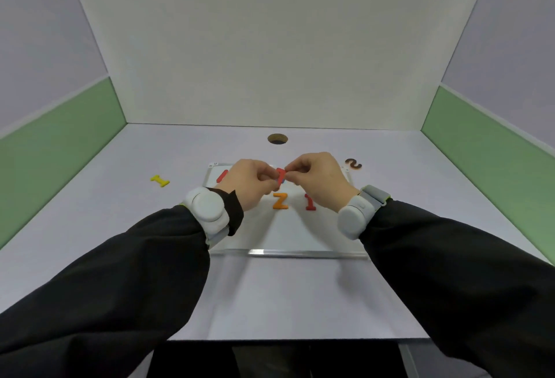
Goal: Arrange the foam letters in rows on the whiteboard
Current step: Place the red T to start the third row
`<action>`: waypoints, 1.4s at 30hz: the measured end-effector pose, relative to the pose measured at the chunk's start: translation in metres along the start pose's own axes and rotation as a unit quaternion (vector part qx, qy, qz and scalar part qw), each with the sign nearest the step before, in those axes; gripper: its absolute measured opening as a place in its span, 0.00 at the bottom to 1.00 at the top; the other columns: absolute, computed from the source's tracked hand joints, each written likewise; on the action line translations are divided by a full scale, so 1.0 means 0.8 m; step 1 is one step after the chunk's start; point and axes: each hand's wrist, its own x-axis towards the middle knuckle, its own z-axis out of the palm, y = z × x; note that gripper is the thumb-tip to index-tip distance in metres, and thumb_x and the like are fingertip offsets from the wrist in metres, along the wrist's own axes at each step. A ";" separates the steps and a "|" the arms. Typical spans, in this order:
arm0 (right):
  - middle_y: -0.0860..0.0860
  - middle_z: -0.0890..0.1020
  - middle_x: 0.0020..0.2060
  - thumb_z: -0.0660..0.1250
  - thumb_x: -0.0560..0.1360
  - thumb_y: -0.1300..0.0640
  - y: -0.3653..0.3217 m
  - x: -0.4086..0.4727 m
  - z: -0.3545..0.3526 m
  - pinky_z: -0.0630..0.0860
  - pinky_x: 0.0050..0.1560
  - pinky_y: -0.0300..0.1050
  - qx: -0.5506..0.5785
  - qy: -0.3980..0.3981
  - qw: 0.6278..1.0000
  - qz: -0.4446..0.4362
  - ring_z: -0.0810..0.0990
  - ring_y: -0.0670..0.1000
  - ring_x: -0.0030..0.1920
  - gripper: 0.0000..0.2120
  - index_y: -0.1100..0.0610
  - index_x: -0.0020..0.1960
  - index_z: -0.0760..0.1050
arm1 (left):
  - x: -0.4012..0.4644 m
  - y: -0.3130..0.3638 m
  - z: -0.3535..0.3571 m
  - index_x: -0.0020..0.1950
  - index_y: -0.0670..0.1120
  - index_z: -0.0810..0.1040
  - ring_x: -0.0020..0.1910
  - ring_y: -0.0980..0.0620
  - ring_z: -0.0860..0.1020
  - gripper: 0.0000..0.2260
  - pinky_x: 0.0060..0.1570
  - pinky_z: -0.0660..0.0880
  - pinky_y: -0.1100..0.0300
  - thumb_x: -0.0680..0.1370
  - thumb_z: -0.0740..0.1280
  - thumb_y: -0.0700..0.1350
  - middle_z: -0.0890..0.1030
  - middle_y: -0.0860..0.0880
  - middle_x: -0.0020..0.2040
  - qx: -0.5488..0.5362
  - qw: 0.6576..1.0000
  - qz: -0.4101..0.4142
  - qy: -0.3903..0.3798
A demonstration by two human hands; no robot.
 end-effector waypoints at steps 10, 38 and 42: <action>0.48 0.85 0.38 0.74 0.71 0.58 -0.035 -0.017 0.083 0.79 0.47 0.44 -0.054 -0.076 0.994 -0.050 0.82 0.46 0.41 0.04 0.55 0.44 0.86 | -0.062 -0.066 -0.044 0.50 0.49 0.85 0.42 0.54 0.82 0.05 0.42 0.74 0.64 0.76 0.70 0.45 0.85 0.51 0.41 0.009 0.999 -0.034 0.022; 0.44 0.78 0.39 0.70 0.75 0.53 -0.067 -0.047 0.133 0.67 0.38 0.30 -0.134 -0.162 0.973 -0.090 0.76 0.44 0.41 0.08 0.54 0.49 0.86 | -0.090 -0.115 -0.075 0.45 0.53 0.84 0.36 0.54 0.76 0.05 0.36 0.70 0.63 0.76 0.68 0.46 0.80 0.52 0.36 0.132 0.990 -0.039 0.034; 0.44 0.79 0.39 0.69 0.76 0.53 -0.068 -0.048 0.133 0.68 0.39 0.30 -0.142 -0.164 0.972 -0.089 0.76 0.44 0.41 0.08 0.54 0.50 0.85 | -0.091 -0.117 -0.075 0.45 0.53 0.83 0.35 0.54 0.75 0.05 0.36 0.70 0.63 0.77 0.67 0.46 0.79 0.52 0.36 0.131 0.990 -0.037 0.037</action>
